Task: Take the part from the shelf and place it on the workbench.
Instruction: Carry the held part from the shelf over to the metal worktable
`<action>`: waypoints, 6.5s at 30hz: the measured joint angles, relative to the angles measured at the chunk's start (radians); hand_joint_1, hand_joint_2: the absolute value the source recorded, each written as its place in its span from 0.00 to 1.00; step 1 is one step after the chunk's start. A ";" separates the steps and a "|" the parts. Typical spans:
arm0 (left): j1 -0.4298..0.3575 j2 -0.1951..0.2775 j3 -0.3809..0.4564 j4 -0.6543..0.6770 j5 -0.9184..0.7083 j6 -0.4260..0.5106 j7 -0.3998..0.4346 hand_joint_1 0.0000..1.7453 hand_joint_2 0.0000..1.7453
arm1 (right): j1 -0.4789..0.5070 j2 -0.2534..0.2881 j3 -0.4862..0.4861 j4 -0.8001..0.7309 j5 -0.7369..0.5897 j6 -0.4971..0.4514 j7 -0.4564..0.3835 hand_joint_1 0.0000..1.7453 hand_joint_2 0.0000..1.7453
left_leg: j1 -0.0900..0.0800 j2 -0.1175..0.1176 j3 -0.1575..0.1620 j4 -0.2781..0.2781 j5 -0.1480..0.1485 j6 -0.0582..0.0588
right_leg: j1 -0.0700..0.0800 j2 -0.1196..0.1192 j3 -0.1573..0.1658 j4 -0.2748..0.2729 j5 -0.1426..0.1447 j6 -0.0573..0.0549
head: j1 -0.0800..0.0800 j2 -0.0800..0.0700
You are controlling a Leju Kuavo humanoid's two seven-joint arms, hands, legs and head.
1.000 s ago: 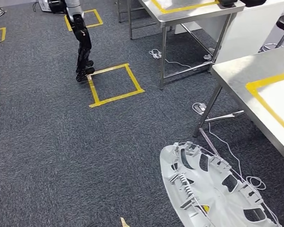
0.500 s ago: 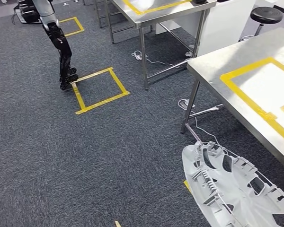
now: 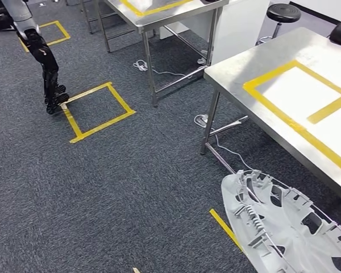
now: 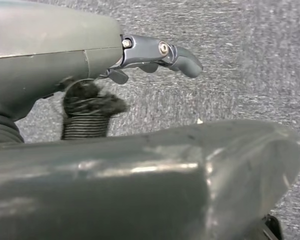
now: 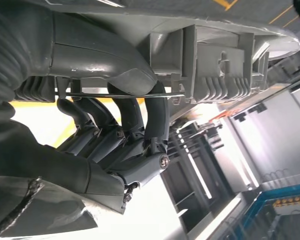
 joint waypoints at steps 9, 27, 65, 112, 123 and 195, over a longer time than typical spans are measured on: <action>-0.005 0.004 0.000 0.002 0.000 0.000 0.000 0.00 0.00 | 0.002 0.000 -0.004 -0.003 0.001 0.000 0.000 1.00 1.00 | 0.000 0.005 -0.019 0.084 -0.062 -0.047 | -0.001 -0.006 0.107 -0.199 0.077 -0.045 | 0.000 0.000; -0.003 0.006 0.000 0.008 0.001 -0.002 -0.004 0.00 0.00 | 0.003 0.000 -0.015 -0.007 -0.004 0.001 0.010 1.00 1.00 | 0.002 -0.030 0.014 -0.012 -0.001 0.002 | 0.003 0.012 -0.021 0.014 -0.027 -0.006 | 0.004 0.000; -0.019 -0.010 0.000 0.075 0.061 -0.001 -0.034 0.00 0.00 | -0.675 0.724 -1.191 -0.109 -0.132 1.579 -0.207 1.00 1.00 | 0.004 0.022 0.018 0.023 -0.030 -0.032 | -0.008 -0.037 0.094 -0.188 0.077 -0.001 | 0.009 0.000; -0.044 0.015 0.000 0.113 0.009 0.014 -0.063 0.00 0.00 | -0.719 0.466 -1.002 0.125 -0.184 1.212 0.026 1.00 1.00 | -0.006 -0.085 0.008 0.038 -0.026 0.004 | 0.007 0.073 0.062 -0.189 0.111 -0.038 | 0.002 0.000; -0.047 0.025 0.000 0.149 0.004 0.032 -0.057 0.00 0.00 | -0.644 0.458 -0.902 0.178 -0.159 1.158 -0.024 1.00 1.00 | 0.009 -0.024 0.018 0.000 -0.013 -0.007 | -0.015 0.001 -0.007 -0.035 0.056 0.017 | 0.008 0.000; -0.063 0.063 0.062 0.234 0.118 -0.061 -0.057 0.00 0.00 | -0.694 0.520 -0.947 0.149 -0.135 1.277 -0.051 1.00 1.00 | 0.005 -0.023 -0.005 0.033 -0.021 -0.044 | -0.010 -0.001 0.068 -0.179 0.095 -0.020 | 0.000 0.000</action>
